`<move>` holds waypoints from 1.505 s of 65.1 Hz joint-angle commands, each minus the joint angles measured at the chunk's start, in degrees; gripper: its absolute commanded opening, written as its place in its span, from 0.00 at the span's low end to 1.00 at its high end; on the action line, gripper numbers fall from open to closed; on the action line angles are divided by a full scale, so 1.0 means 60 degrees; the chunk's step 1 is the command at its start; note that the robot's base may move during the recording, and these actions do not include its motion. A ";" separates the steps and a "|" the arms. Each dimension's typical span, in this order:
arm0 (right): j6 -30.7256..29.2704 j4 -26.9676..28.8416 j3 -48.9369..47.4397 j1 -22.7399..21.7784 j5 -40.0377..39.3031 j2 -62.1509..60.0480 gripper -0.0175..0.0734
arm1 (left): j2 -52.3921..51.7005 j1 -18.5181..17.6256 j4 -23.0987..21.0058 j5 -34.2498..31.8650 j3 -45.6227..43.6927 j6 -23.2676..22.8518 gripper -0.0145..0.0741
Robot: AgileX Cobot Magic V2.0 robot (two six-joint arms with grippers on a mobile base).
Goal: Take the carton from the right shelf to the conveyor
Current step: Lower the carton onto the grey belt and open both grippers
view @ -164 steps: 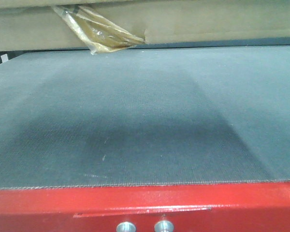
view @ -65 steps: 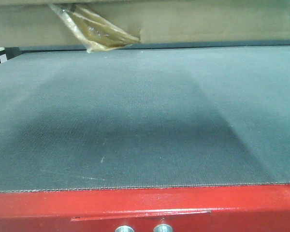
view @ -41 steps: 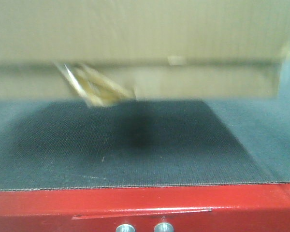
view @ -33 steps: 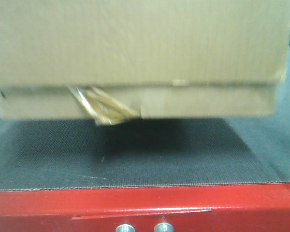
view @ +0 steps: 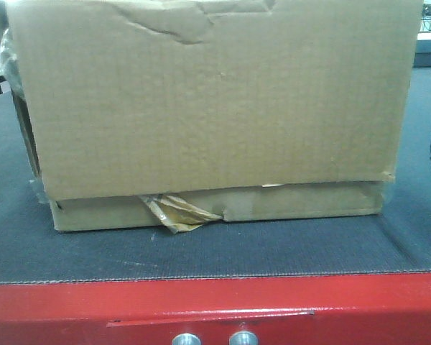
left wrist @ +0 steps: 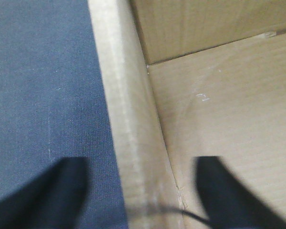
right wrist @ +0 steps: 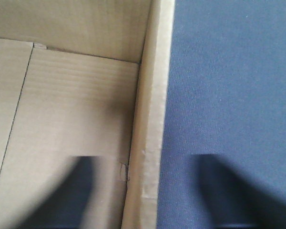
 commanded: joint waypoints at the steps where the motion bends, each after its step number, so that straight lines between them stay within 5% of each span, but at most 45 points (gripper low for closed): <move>1: -0.0093 -0.0161 -0.0028 -0.0054 -0.0067 -0.0243 0.83 | -0.0101 0.0040 -0.0005 0.0016 -0.0023 0.0079 0.81; 5: -0.0093 -0.0161 -0.0036 -0.0054 0.0059 -0.0419 0.81 | -0.0266 0.0040 -0.0313 0.0033 -0.0023 0.0265 0.86; 22: -0.0093 -0.0239 -0.0036 -0.0123 0.0324 -0.1656 0.67 | -0.1721 0.0056 -0.0799 0.0131 -0.0023 0.0477 0.79; 40: -0.0093 -0.0261 0.0445 -0.1434 0.0548 -0.3033 0.10 | -0.3655 0.0949 -0.0811 0.0008 0.0369 0.1123 0.37; 50: -0.0093 -0.0261 0.1662 -0.2299 0.0093 -0.3774 0.12 | -0.4788 0.1788 -0.0811 -0.0686 0.1750 0.1123 0.12; 71: -0.0093 -0.0244 0.5466 -0.2776 -0.1467 -0.5341 0.12 | -0.7302 0.2974 -0.1368 -0.2886 0.6347 0.1123 0.15; 98: -0.0093 -0.0183 1.0888 -0.2776 -0.5340 -0.8783 0.12 | -1.1818 0.3082 -0.1539 -0.6832 1.2385 0.1123 0.15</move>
